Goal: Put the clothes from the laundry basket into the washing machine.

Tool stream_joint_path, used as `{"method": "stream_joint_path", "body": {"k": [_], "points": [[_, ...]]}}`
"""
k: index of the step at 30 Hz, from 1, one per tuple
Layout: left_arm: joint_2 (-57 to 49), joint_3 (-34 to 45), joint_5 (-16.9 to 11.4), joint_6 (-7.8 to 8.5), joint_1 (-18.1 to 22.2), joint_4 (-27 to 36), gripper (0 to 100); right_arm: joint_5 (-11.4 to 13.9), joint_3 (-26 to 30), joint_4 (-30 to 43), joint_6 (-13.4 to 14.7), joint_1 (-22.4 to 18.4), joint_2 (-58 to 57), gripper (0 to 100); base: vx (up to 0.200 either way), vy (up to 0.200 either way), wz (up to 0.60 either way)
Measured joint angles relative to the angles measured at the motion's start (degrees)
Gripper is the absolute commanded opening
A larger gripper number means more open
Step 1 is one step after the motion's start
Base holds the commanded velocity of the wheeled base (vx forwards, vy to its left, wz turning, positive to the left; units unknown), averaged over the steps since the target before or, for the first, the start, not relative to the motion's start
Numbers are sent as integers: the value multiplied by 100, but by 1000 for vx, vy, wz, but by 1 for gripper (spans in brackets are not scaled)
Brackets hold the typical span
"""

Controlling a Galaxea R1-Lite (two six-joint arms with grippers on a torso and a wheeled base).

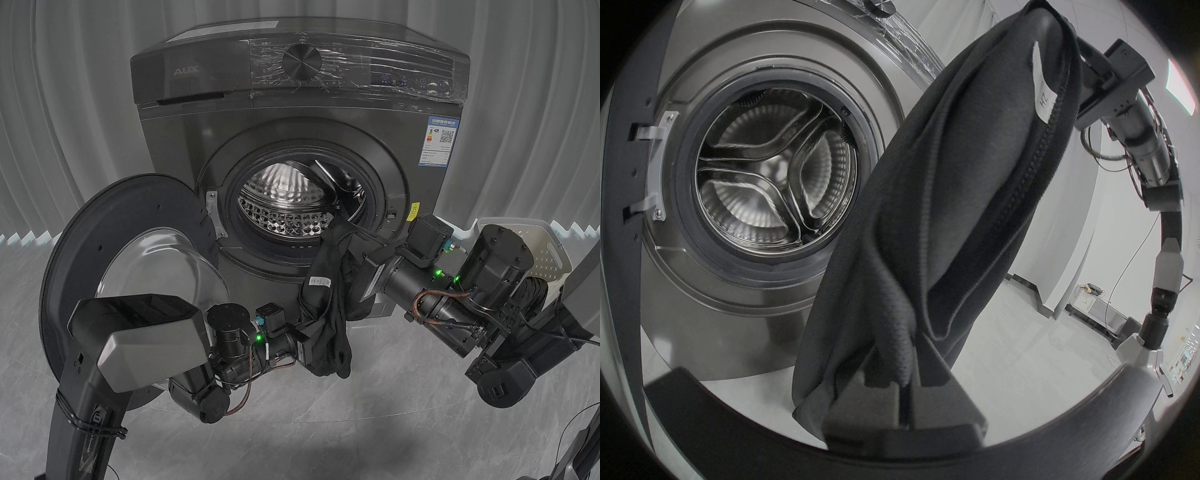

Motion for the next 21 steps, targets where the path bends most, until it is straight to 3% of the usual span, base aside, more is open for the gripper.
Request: {"method": "stream_joint_path", "body": {"k": [5,14,21], "points": [[-241,210,-24,-30,-41,-7,0,-11,-105,22,-2,-130,11,0,0,0,0],[-840,866,-55,13,-52,-11,0,-16,-653,51,0,-739,494,0,0,0,0],[-1320,1262,-61,2,-88,-21,0,-11,-926,11,0,-905,959,0,0,0,0]]}}
